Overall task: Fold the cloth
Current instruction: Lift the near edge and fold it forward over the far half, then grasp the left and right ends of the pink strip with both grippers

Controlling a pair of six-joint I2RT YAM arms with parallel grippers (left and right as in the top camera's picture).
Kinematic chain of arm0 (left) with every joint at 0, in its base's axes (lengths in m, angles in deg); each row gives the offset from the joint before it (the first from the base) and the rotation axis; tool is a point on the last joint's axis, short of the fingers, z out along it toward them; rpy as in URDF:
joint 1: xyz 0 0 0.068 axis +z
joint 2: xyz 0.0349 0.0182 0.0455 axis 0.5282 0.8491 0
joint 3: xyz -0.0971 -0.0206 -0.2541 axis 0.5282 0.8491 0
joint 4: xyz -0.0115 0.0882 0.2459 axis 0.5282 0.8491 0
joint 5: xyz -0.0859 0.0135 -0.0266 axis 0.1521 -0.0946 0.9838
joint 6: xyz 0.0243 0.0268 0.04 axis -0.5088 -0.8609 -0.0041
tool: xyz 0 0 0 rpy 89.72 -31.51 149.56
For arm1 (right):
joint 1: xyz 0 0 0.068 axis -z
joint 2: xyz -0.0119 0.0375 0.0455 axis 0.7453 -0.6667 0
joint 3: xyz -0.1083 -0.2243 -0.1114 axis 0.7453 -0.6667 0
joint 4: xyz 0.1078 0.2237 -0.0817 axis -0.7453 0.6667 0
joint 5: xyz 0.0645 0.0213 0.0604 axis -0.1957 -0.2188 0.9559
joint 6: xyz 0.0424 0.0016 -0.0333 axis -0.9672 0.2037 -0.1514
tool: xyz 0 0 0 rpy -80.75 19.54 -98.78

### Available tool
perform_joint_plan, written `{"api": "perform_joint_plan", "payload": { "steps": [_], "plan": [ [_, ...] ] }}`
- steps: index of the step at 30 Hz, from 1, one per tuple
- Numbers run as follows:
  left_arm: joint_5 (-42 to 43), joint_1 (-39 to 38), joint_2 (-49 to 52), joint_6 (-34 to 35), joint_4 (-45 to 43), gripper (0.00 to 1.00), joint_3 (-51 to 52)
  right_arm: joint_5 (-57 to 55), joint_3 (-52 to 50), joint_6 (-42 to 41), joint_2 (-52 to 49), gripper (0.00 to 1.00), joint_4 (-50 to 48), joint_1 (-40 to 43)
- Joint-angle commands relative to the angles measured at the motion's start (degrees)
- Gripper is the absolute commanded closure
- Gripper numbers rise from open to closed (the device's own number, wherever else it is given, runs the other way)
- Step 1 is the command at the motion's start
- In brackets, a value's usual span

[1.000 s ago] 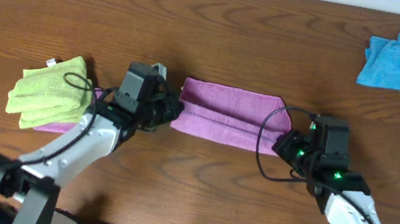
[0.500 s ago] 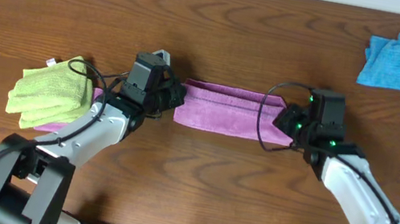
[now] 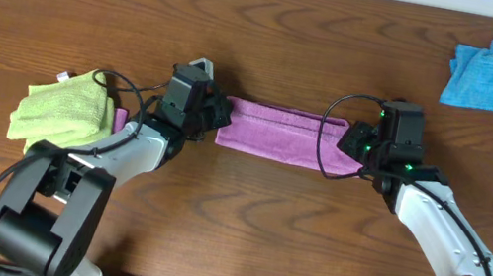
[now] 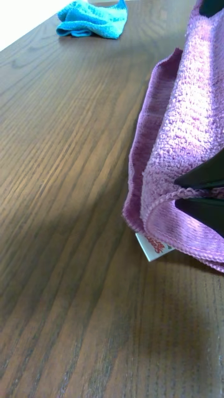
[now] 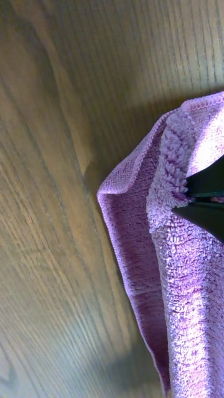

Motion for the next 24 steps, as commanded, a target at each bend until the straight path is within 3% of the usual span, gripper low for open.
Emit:
{"api": "perform_joint_plan", "payload": {
  "steps": [1,24],
  "plan": [
    [-7.17,1.40,1.16,-1.31,0.13,0.94,-0.83,-10.27,0.81,1.62,-0.63,0.99,0.24,0.83],
    [-11.50,1.40,10.69,-1.95,-8.35,0.94,-0.85,-11.37,0.81,6.71,-10.25,0.99,-9.84,0.83]
  ]
}}
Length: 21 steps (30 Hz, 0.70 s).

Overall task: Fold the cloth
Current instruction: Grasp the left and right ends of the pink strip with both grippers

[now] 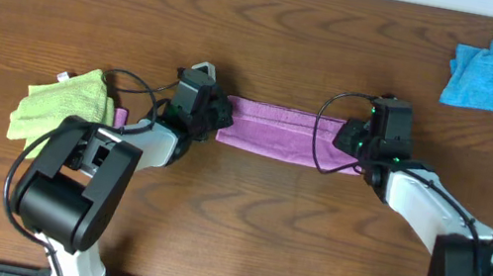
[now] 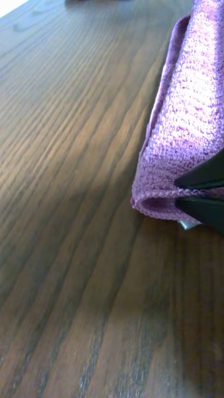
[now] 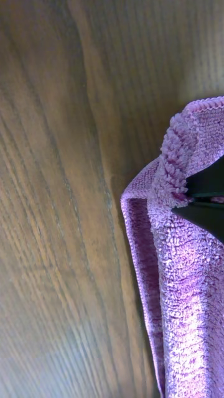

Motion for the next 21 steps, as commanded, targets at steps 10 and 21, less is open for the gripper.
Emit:
{"api": "perform_joint_plan", "payload": {
  "steps": [10,21],
  "plan": [
    [-9.40,1.66,4.76,-1.88,-3.08,0.84,-0.46,-12.41,0.76,3.80,-2.89,0.84,-3.54,1.16],
    [-9.33,1.68,3.98,-1.92,-4.11,0.05,-0.46,-11.91,0.79,4.17,0.31,0.01,-0.94,1.05]
  ]
}}
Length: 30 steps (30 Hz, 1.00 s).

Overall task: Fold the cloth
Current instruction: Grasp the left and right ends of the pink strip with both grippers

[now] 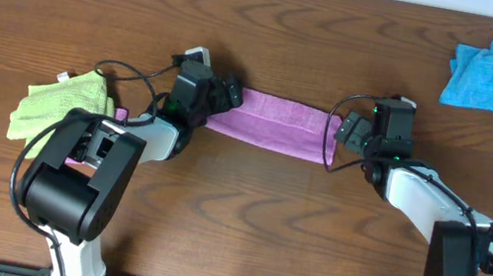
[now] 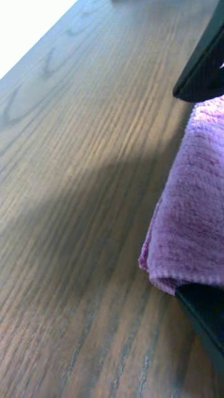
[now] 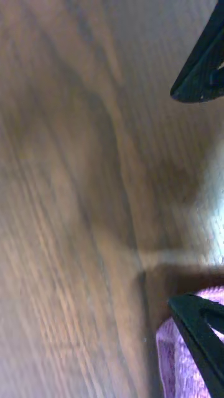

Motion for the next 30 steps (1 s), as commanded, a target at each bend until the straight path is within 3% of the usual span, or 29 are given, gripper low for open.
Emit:
{"api": "perform_joint_plan", "payload": {
  "steps": [1,6,15,24,30],
  "plan": [
    [-2.25,0.66,1.20,-0.24,2.25,0.05,1.70,-1.11,0.79,0.37,3.19,0.01,1.29,0.11],
    [-1.88,0.94,-1.36,-1.57,4.09,0.05,1.70,0.20,0.79,0.13,7.76,0.01,5.22,0.11],
    [-1.88,3.98,-10.43,-6.05,23.47,0.05,1.70,3.06,0.79,-1.42,11.78,0.01,13.84,0.09],
    [0.74,3.93,-17.42,-9.22,28.33,0.04,1.68,5.38,0.79,-3.76,14.69,0.01,17.44,-0.35],
    [0.70,3.93,-22.38,-10.12,37.18,0.05,1.68,5.31,0.79,-3.78,17.09,0.01,20.09,-2.25]
  ]
}}
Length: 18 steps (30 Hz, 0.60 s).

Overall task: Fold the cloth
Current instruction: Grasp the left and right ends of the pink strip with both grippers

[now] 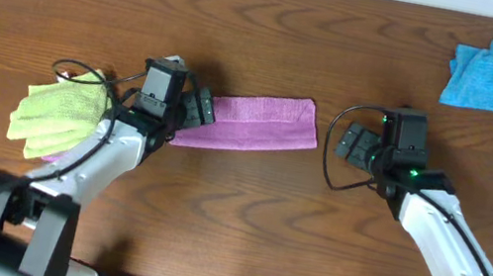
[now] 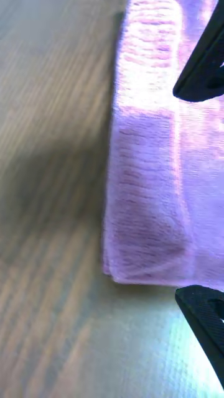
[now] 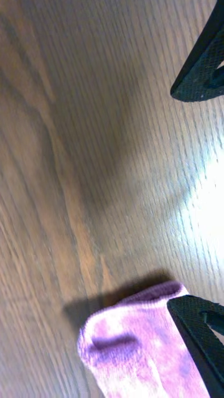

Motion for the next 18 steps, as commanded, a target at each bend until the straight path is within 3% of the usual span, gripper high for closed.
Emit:
{"api": "perform_joint_plan", "payload": {
  "steps": [1,5,7,8,12,18],
  "plan": [
    [0.17,0.11,-3.17,-1.53,4.00,0.04,0.66,0.24,0.66,-0.70,1.88,0.01,0.48,-0.94],
    [3.37,0.04,-6.43,-1.90,8.22,0.00,0.22,1.31,0.66,-0.70,3.58,0.01,2.16,-1.03],
    [6.80,0.04,-6.93,-1.86,8.24,0.23,-0.15,1.97,0.66,-0.87,4.13,0.01,3.02,-1.03],
    [8.72,0.04,-6.91,-1.75,8.37,0.45,-0.55,2.60,0.66,-0.87,4.33,0.01,3.39,-1.03],
    [11.17,0.04,-6.91,0.79,8.33,0.94,-1.44,4.66,0.66,-1.60,4.79,0.01,3.85,-1.03],
    [9.22,0.00,-6.36,2.47,6.82,0.94,-1.53,8.48,0.66,-5.70,4.79,0.01,3.67,-1.03]
  ]
}}
